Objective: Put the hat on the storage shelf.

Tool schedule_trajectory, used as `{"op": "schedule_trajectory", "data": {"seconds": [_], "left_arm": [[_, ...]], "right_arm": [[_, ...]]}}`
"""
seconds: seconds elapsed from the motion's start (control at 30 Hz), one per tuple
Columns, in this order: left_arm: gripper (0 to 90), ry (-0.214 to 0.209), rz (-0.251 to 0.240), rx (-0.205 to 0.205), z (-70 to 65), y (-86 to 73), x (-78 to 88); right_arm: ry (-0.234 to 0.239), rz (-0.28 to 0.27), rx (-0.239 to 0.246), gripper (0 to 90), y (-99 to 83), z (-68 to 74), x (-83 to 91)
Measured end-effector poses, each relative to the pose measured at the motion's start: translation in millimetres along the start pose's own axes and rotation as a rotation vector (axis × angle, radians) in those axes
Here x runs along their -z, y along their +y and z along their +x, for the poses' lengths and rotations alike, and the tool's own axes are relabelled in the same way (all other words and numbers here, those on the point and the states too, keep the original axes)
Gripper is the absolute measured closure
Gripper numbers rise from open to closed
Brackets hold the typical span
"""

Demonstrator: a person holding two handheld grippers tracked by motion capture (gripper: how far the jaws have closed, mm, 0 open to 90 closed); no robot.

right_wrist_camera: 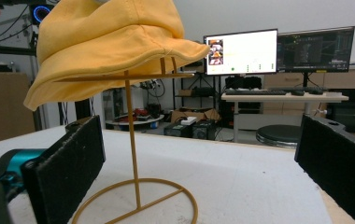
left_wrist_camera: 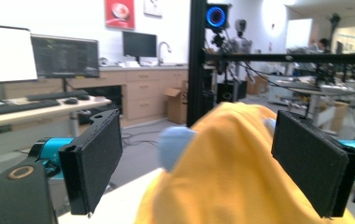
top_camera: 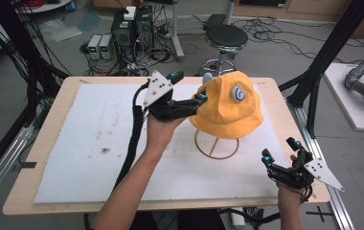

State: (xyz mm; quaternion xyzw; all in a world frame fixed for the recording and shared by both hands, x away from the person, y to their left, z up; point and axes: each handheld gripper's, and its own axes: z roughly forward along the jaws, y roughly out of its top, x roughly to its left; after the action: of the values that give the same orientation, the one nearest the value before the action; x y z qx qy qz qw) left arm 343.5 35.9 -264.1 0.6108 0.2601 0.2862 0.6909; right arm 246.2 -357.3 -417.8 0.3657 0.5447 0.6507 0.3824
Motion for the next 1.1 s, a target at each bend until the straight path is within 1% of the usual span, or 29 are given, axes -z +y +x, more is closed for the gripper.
{"op": "schedule_trajectory", "data": {"seconds": [0.13,0.17,0.2,0.23,0.27,0.33,0.47,0.5,0.63,0.73,0.8,0.87,0.93,1.0,1.1], "left_arm": [[16.7,0.050,-0.013,-0.003,15.2,6.5,18.9],[16.7,0.065,-0.019,-0.005,19.3,7.9,24.3],[16.6,0.082,-0.023,-0.008,24.7,9.7,31.4],[16.4,0.099,-0.025,-0.008,28.9,10.9,37.1],[16.1,0.109,-0.029,-0.007,33.4,12.0,43.1],[16.0,0.140,-0.026,-0.005,41.8,13.3,54.9],[15.5,0.206,-0.025,-0.013,58.2,13.8,80.8],[15.5,0.225,-0.027,-0.011,62.1,13.4,87.6],[15.5,0.281,-0.040,0.003,78.6,10.8,115.5],[15.5,0.330,-0.052,0.014,89.9,7.5,136.6],[15.6,0.364,-0.049,0.017,98.0,3.2,151.8],[15.5,0.390,-0.052,0.021,102.5,-0.8,161.5],[15.5,0.426,-0.056,0.032,107.1,-7.8,174.4],[15.5,0.464,-0.050,0.031,111.4,-16.6,188.8],[15.5,0.517,-0.050,0.039,116.1,-30.1,207.7]], "right_arm": [[0.001,0.004,0.008,1.3,-0.9,0.3,-0.8],[0.001,0.005,0.003,1.3,-1.2,0.9,-0.9],[0.004,0.005,0.009,1.3,-1.2,0.7,-1.2],[0.002,0.013,0.005,1.3,-1.4,1.3,-1.1],[0.004,0.012,0.009,1.3,-1.6,1.5,-1.6],[0.005,0.015,0.013,1.3,-1.8,2.0,-2.4],[0.005,0.021,0.013,1.3,-2.8,3.6,-3.4],[0.007,0.019,0.021,1.3,-3.0,3.2,-3.7],[0.000,0.030,0.018,1.3,-4.0,2.6,-2.7],[-0.006,0.024,0.013,1.3,-4.7,1.1,-2.1],[-0.008,0.024,0.012,1.3,-4.9,0.8,-2.0],[-0.008,0.025,0.006,1.3,-5.2,1.6,-2.2],[-0.009,0.029,0.011,1.3,-5.7,2.3,-2.9],[-0.004,0.031,0.017,1.3,-6.0,3.3,-4.0],[0.000,0.031,0.020,1.3,-6.2,3.9,-4.4]]}}
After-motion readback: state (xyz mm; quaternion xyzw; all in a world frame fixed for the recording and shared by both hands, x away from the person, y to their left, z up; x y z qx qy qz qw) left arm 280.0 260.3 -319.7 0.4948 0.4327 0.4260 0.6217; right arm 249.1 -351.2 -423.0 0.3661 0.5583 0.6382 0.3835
